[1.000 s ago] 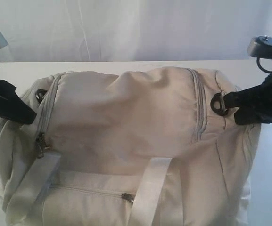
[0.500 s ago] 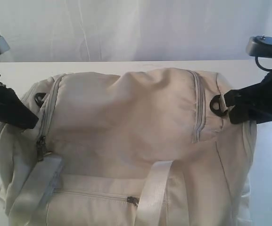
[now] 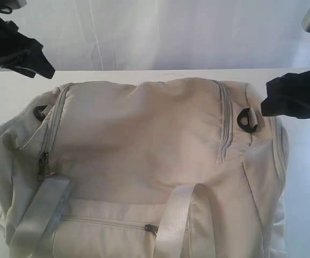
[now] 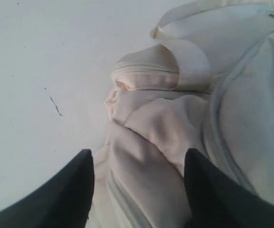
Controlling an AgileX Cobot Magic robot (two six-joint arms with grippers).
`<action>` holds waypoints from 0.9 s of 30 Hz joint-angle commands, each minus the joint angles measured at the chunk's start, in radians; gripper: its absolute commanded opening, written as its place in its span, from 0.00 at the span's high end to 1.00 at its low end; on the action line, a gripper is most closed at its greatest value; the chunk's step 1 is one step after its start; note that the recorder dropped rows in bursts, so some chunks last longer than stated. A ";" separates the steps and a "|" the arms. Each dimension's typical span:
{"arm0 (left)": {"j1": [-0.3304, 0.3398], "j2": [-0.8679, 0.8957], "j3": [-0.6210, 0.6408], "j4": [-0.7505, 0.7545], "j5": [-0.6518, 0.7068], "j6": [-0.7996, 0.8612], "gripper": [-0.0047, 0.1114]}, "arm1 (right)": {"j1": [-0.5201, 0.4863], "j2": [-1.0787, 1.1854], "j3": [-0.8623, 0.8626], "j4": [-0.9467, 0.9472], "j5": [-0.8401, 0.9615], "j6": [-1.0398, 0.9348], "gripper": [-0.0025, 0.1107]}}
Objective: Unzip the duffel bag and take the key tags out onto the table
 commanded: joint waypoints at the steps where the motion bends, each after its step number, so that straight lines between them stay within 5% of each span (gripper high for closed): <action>1: 0.003 0.095 -0.049 -0.023 0.042 0.054 0.44 | -0.006 -0.005 -0.004 0.015 0.001 -0.006 0.46; 9: -0.006 0.168 -0.049 -0.073 0.066 0.147 0.51 | -0.006 -0.005 -0.004 0.024 0.001 -0.006 0.46; 14: -0.006 0.158 -0.049 -0.102 0.042 0.147 0.96 | -0.006 -0.005 -0.004 0.024 0.001 -0.006 0.46; 27: -0.006 0.039 -0.148 -0.128 0.044 0.144 0.96 | -0.006 -0.005 -0.004 0.023 -0.001 -0.006 0.46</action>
